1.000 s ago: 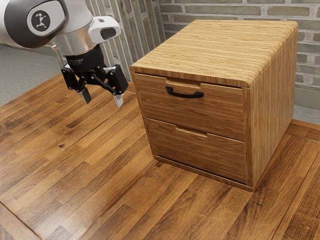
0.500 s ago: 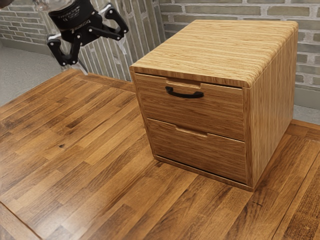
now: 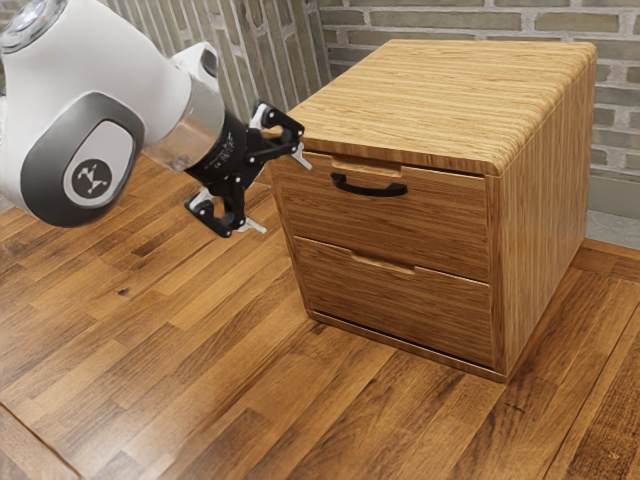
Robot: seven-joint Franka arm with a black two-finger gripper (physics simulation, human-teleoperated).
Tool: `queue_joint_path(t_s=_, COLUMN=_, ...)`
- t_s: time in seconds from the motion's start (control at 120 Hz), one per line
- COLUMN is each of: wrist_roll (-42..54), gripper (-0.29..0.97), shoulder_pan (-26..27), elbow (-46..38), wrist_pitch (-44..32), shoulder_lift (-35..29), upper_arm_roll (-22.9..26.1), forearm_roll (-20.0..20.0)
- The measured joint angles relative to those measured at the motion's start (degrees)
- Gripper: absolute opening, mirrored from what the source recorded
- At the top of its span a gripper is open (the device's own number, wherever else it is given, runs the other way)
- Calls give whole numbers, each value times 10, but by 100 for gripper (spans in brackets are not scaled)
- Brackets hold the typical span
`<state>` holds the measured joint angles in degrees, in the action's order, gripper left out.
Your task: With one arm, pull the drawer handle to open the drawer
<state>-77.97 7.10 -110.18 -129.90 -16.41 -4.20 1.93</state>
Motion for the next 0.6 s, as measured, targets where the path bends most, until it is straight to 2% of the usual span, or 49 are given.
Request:
queue_joint_path(t_s=0.258, wrist_roll=-67, gripper=68, shoulder_pan=0, elbow=-55, wrist_pitch=-134, shoulder_lift=-1, upper_arm_roll=28, forearm_roll=-13)
queue_joint_path(t_s=0.6, wrist_roll=-121, gripper=68, shoulder_pan=-1, elbow=-100, wrist_pitch=-217, shoulder_lift=0, upper_arm_roll=31, forearm_roll=-24)
